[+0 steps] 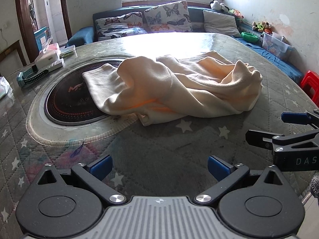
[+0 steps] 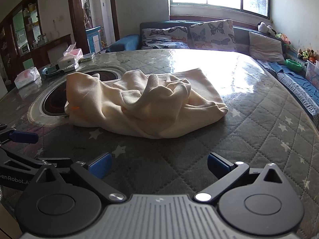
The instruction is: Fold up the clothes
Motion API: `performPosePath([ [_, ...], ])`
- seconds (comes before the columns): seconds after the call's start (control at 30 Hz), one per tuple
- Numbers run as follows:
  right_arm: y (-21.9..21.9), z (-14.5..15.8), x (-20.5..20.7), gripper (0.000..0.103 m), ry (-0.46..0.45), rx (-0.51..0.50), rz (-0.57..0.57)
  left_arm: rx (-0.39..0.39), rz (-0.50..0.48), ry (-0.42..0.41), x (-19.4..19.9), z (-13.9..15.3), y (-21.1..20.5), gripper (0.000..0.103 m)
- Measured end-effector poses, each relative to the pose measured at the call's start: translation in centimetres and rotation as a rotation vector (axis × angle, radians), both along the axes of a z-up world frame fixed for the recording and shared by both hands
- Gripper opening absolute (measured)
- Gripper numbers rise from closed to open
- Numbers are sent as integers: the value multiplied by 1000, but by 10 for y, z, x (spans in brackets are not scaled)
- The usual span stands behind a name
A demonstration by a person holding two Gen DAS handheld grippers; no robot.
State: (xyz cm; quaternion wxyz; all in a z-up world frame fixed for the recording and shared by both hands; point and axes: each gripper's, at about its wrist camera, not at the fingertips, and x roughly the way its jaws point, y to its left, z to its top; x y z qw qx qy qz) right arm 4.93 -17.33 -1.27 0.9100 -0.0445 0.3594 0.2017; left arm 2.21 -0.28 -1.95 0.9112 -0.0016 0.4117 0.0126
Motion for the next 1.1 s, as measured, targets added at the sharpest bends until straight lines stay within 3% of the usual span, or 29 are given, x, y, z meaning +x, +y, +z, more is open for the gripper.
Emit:
performPosePath([
  [1.1, 17, 9, 36, 103, -9, -6, 21, -8, 24, 26, 36, 1, 19, 103],
])
